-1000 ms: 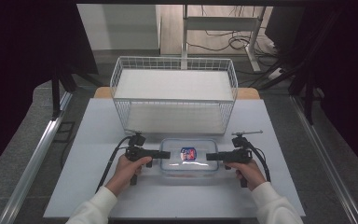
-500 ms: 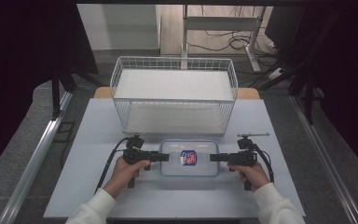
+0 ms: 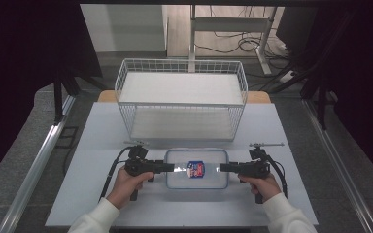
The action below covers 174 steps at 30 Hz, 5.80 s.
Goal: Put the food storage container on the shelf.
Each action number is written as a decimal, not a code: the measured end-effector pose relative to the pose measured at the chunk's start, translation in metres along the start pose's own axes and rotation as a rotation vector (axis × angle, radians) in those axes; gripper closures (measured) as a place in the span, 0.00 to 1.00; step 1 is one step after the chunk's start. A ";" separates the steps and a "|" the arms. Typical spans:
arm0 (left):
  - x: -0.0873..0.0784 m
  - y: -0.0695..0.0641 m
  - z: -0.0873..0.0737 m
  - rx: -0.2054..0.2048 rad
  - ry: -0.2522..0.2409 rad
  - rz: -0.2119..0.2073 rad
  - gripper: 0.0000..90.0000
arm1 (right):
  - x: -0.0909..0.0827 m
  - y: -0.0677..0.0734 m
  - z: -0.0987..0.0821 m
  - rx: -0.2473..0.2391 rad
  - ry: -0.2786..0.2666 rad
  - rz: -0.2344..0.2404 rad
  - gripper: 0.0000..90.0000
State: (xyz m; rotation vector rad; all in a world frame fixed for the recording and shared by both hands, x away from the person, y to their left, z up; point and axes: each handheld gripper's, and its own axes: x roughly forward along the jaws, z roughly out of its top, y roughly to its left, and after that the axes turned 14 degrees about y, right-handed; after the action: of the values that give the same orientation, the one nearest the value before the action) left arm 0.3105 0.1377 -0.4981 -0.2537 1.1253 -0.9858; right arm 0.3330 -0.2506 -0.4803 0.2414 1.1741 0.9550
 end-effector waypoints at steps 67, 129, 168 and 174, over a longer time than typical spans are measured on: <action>-0.030 0.018 0.015 0.014 -0.050 0.013 0.55 | 0.009 0.019 0.035 -0.107 -0.073 -0.037 0.58; -0.026 0.090 0.074 -0.108 -0.189 0.110 0.51 | 0.062 -0.019 0.111 -0.017 -0.197 -0.134 0.56; -0.051 -0.011 -0.061 0.232 -0.022 0.340 0.28 | 0.112 0.068 0.043 -0.578 0.100 -0.469 0.99; -0.047 -0.012 -0.065 0.246 -0.001 0.355 0.28 | 0.134 0.064 0.057 -0.566 0.119 -0.521 0.99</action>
State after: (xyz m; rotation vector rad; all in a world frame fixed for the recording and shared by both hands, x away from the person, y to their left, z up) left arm 0.2460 0.1857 -0.4901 0.1409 0.9937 -0.7955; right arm 0.3577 -0.0958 -0.5078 -0.5578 0.9558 0.8007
